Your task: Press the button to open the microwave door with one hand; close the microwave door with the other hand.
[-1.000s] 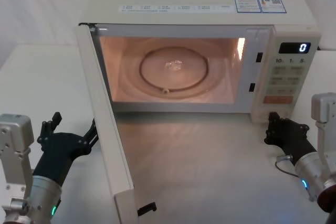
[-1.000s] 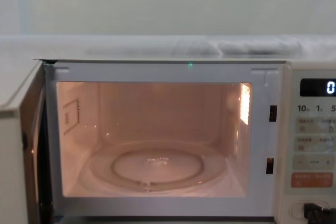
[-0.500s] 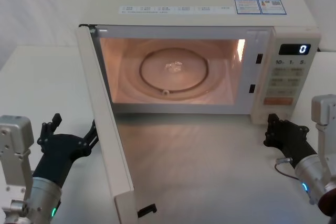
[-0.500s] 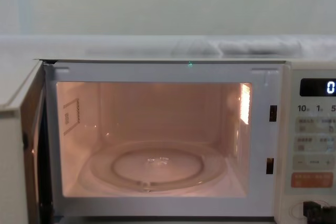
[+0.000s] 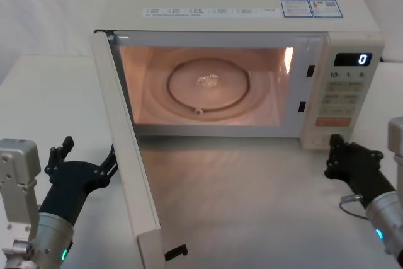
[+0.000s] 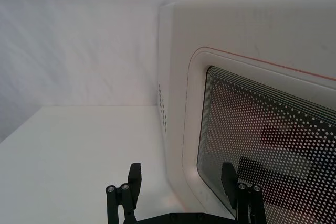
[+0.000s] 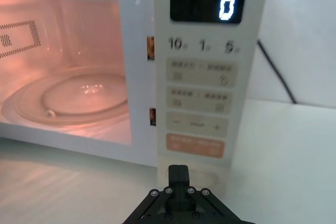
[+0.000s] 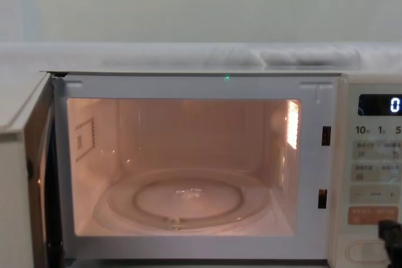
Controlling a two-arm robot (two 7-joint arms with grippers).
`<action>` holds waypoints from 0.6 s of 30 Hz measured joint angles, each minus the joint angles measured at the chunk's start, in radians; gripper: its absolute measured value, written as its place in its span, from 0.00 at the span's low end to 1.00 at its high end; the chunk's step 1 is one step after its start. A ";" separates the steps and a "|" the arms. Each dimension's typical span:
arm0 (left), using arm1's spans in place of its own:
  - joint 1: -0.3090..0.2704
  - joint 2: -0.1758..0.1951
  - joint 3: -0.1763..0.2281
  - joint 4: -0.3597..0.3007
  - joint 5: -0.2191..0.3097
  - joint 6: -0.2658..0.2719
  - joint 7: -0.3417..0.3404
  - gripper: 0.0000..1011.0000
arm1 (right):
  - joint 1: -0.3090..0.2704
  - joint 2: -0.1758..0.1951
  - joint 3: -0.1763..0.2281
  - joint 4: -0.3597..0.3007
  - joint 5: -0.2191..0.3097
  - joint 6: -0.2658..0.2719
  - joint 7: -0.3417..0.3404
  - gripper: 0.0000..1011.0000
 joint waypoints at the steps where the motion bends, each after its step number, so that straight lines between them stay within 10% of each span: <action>1: 0.000 0.000 0.000 0.000 0.000 0.000 0.000 0.99 | -0.006 0.002 0.002 -0.011 -0.002 0.001 -0.001 0.00; 18: 0.000 0.000 0.000 0.000 0.000 0.000 0.000 0.99 | -0.103 0.061 0.136 -0.164 0.013 0.023 0.011 0.00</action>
